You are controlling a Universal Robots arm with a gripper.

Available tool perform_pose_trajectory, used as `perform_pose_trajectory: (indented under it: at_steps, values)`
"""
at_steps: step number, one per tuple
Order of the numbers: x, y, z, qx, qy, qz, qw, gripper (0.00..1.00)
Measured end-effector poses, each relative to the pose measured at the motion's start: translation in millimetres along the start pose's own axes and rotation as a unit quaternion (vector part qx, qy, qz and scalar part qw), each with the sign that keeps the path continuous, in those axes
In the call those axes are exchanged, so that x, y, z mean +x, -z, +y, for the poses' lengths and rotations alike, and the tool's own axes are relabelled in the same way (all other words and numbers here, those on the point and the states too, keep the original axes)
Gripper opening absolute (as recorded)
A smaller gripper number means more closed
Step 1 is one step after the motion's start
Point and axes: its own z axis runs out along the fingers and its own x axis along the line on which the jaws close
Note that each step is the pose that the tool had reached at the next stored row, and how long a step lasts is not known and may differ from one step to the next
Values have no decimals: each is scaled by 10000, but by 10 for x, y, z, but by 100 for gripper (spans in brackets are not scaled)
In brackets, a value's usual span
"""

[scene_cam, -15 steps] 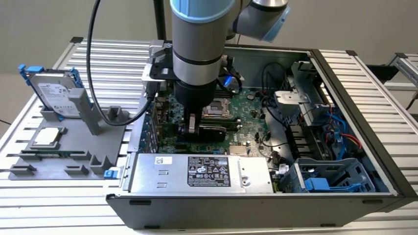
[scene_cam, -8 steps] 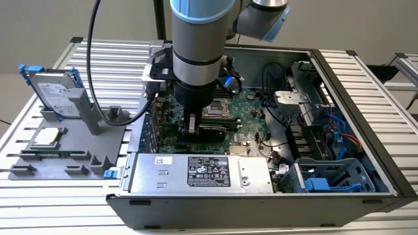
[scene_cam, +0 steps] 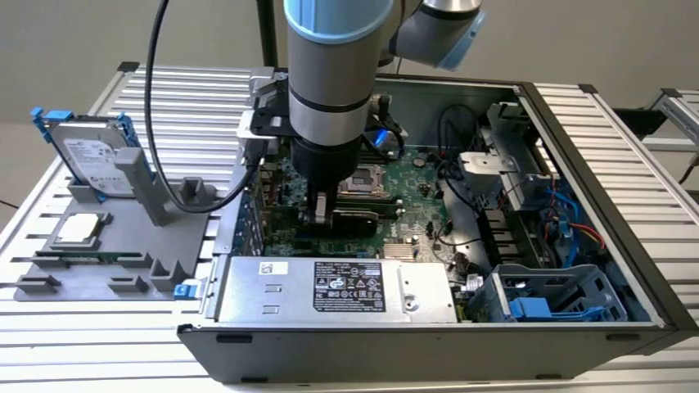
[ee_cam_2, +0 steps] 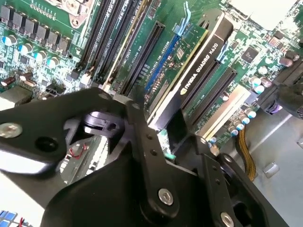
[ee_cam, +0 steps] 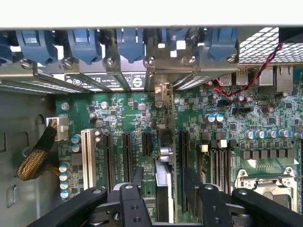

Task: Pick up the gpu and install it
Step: 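Insert the gpu into the slot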

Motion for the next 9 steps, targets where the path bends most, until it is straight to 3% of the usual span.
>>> perform_pose_trajectory:
  at_steps: [9]
  values:
    - [-21, 344, 9, -3, 0, -3, 10000, 100]
